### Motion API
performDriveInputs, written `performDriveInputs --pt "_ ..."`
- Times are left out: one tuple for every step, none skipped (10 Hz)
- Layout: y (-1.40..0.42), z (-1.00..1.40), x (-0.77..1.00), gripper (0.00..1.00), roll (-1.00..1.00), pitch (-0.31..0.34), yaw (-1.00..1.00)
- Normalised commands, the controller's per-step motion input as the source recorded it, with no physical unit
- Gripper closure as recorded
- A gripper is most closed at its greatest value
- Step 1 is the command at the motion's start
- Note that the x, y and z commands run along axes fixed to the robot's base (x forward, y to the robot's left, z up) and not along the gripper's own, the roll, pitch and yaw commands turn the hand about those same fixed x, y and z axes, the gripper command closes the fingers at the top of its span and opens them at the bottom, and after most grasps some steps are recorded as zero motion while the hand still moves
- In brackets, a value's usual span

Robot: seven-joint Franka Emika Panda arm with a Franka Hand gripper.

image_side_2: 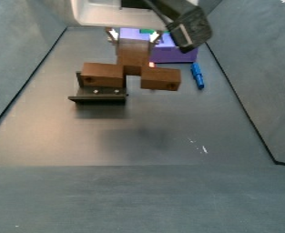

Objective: Pick up the brown object. Move up. Place the brown object on the fixture. Regrasp the brown object. Move to above the board. Insert the brown object.
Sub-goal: Place the brown object on the fixture.

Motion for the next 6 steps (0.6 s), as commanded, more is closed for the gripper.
performDriveInputs --pt "-0.17 0.00 1.00 1.00 -0.60 0.051 -0.06" --pt "-0.12 0.00 1.00 1.00 -0.62 0.031 -0.03" --pt "-0.03 -0.04 1.00 1.00 -0.67 0.000 -0.03" --pt "-0.01 -0.03 1.00 1.00 -0.68 0.000 -0.03" --pt "0.00 -0.01 0.97 1.00 -0.71 0.000 -0.04" --pt "0.00 -0.02 0.95 1.00 -0.69 0.000 -0.05"
